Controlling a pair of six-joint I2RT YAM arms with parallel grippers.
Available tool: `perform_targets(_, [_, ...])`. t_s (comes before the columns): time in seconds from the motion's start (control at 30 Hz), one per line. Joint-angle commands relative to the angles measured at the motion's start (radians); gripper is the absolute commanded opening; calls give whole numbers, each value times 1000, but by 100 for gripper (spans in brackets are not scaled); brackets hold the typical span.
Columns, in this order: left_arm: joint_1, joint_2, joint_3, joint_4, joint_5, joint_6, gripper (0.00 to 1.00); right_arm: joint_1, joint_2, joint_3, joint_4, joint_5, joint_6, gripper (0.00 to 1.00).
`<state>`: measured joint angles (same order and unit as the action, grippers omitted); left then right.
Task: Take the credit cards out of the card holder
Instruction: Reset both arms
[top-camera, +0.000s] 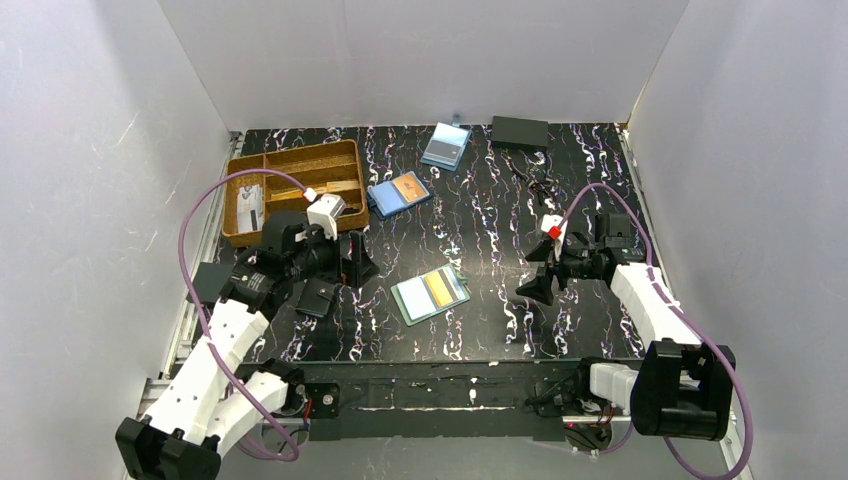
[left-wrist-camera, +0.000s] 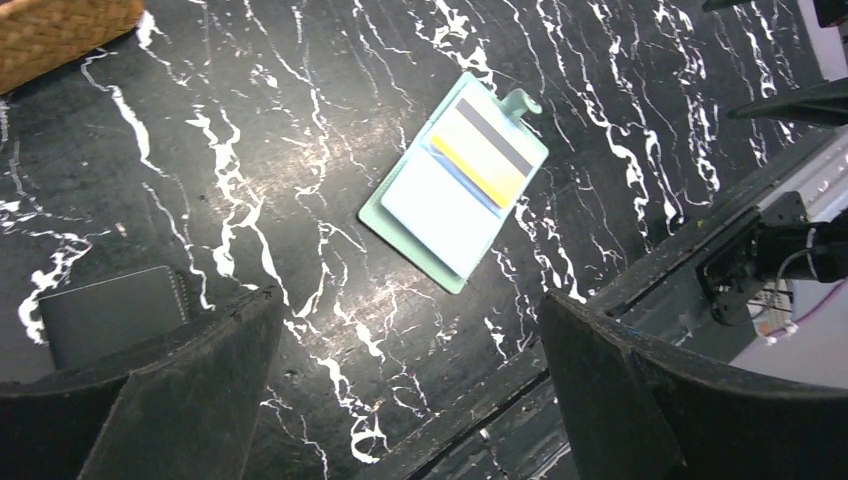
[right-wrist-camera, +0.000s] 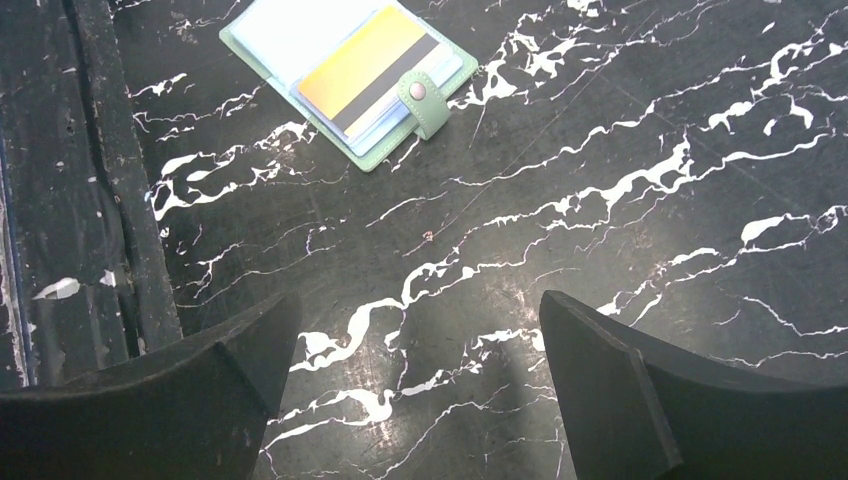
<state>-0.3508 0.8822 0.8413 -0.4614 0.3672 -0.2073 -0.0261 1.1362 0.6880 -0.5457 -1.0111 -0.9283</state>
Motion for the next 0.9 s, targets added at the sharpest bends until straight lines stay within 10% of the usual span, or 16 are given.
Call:
perform_targets(0.0, [19, -62, -18, -41, -64, 50, 98, -11, 7, 7, -14, 0, -31, 98])
perform_targets(0.87, [60, -69, -42, -8, -29, 19, 98, -31, -44, 71, 6, 44, 158, 98])
